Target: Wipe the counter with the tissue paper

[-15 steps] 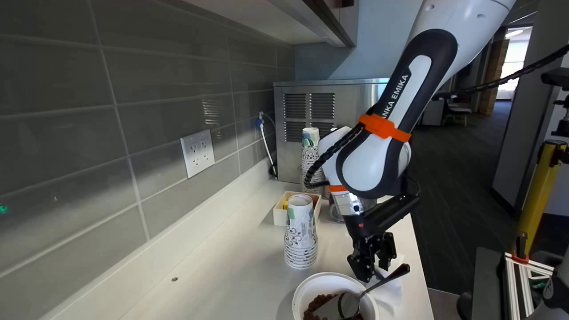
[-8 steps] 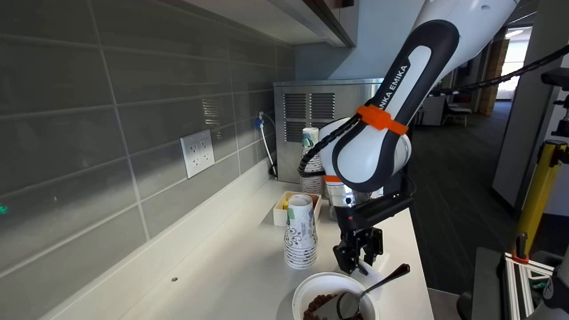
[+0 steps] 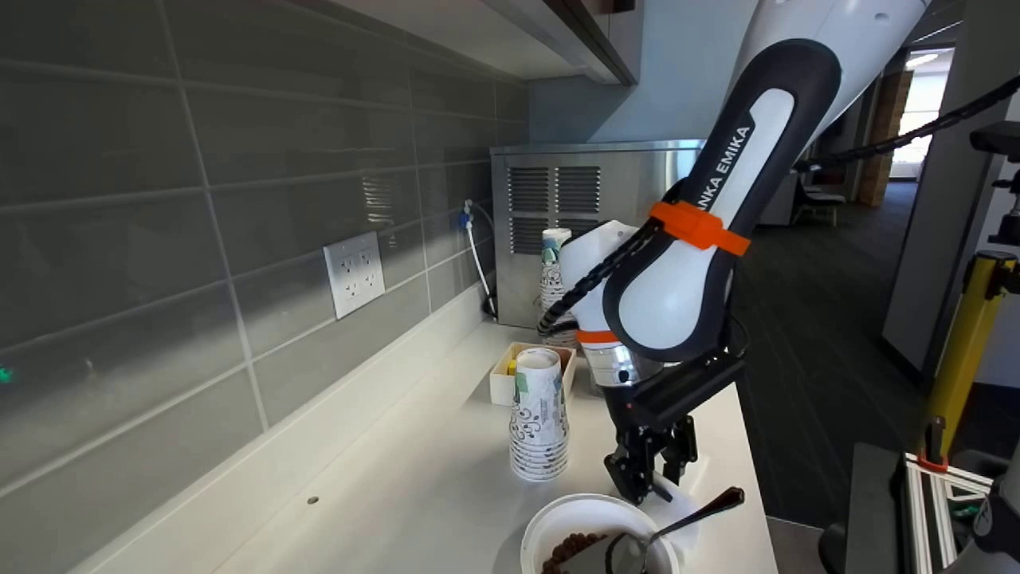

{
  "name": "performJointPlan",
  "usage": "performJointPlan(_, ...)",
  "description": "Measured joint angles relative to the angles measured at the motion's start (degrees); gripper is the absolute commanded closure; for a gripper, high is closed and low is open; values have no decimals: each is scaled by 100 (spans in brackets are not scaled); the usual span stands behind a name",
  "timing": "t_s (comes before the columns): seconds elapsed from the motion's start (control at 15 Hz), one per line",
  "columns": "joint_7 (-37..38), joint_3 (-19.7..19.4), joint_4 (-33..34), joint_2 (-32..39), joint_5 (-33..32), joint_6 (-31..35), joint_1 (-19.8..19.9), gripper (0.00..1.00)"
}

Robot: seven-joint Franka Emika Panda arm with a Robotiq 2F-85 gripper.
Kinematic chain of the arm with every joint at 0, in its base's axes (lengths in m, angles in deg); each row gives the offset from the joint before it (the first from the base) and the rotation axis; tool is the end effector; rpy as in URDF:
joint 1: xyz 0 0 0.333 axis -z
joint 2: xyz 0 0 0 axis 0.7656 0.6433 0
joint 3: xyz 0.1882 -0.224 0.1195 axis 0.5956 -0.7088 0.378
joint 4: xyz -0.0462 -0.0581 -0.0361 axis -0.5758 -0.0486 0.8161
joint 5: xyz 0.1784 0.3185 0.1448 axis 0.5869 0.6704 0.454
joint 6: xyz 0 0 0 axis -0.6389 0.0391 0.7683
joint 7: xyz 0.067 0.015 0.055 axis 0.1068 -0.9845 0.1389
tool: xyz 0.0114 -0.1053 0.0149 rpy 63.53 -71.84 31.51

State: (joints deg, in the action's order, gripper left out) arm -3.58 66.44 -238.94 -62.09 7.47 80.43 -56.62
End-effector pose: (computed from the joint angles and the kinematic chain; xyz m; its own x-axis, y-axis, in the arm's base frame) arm 0.3783 0.0765 0.1872 0.8905 -0.3526 -0.2876 -0.3191 -0.9345 0.1575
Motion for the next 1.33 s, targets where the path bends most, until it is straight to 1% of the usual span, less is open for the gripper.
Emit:
performJointPlan(0.13, 359, -91, 12, 0, -313, 0, 3, 97)
performJointPlan(0.2, 464, -146, 20, 0, -412, 0, 11, 70)
performJointPlan(0.47, 575, -295, 32, -11, -486, -1, 59, 42)
performJointPlan(0.8, 450, -326, -3, -232, -423, -4, 144, 4)
performJointPlan(0.87, 354, -326, -26, -330, -381, -25, 174, 0)
performJointPlan(1.07, 6, -326, -128, -713, -207, -184, 258, 0)
performJointPlan(1.33, -219, -305, -314, -1334, -188, -600, 315, 0)
